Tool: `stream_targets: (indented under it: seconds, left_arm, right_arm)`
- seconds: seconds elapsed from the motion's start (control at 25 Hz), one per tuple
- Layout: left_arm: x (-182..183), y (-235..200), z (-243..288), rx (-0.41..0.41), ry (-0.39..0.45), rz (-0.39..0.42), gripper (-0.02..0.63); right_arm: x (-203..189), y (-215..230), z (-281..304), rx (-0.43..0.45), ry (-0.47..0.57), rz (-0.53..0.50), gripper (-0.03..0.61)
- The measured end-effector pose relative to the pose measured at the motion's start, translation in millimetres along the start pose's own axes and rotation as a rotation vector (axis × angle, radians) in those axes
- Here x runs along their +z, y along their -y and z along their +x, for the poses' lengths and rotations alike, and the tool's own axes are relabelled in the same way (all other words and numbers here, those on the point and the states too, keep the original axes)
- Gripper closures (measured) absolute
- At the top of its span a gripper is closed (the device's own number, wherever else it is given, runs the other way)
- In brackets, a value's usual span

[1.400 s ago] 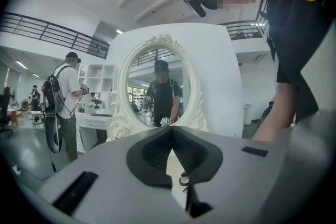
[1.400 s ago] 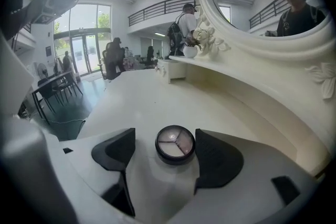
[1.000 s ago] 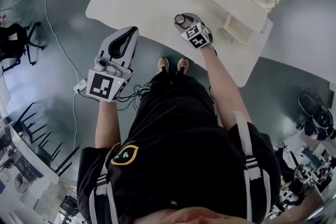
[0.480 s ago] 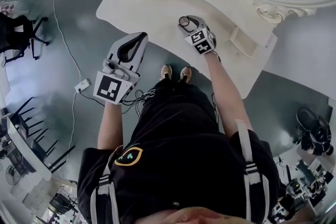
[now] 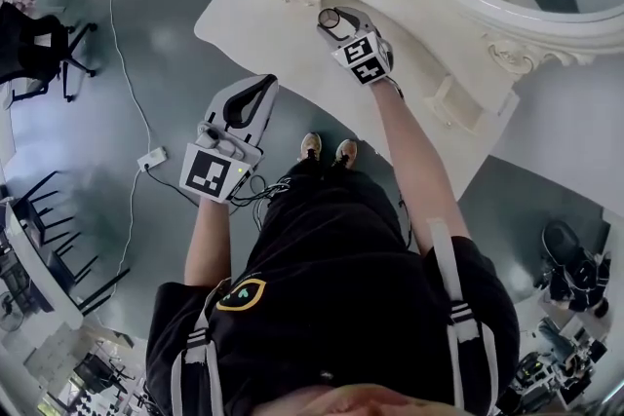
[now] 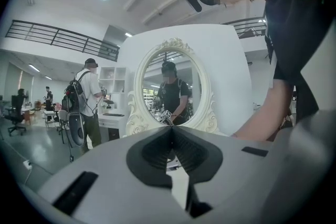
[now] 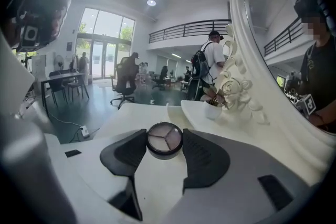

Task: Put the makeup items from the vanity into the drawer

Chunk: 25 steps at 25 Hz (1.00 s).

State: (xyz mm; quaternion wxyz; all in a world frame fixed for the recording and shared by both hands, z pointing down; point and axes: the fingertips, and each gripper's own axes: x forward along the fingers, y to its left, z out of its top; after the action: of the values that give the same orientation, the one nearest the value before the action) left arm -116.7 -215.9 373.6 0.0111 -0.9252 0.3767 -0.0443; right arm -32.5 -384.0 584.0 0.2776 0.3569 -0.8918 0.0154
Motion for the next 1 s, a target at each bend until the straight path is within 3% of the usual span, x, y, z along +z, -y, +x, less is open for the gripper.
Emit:
stream_targets:
  seconds: [0.44,0.76,1.0]
  left_arm:
    - [-9.3,-30.1,-6.1,0.057,-0.017,-0.008,0.595]
    - [-15.5,-61.7,13.8,0.085,-0.026,-0.005,0.595]
    - [-12.8,-81.2,34.4,0.088,-0.001,-0.022,0.595]
  right_arm:
    - [52.8,21.6,49.7,0.004,0.053,-0.002,0.341]
    - [54.3,35.7,86.3,0.005,0.018,-0.015,0.341]
    - [44.5,39.2,111.2,0.006,-0.037,0.033,0.341]
